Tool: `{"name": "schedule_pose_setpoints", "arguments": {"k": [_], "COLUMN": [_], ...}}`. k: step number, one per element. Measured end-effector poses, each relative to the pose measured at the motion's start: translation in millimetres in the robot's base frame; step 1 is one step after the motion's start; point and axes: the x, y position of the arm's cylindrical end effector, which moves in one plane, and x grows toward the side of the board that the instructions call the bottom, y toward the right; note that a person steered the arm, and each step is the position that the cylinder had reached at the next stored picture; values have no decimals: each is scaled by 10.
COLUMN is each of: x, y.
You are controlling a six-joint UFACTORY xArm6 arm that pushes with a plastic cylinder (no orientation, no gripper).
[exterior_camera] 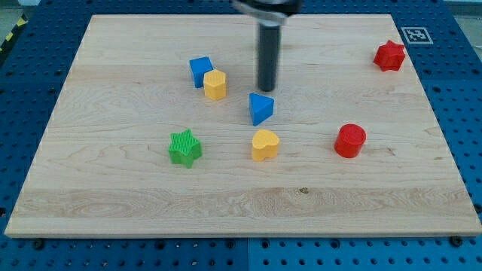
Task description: Push the triangle into the hexagon
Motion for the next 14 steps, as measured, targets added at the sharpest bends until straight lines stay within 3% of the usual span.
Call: {"name": "schedule_pose_setpoints", "arguments": {"k": [1,2,3,6,7,8,11,14], "x": [246,762,810,571,601,962,381,225], "y": [356,276,224,-811,-842,-587,-380,-898]}}
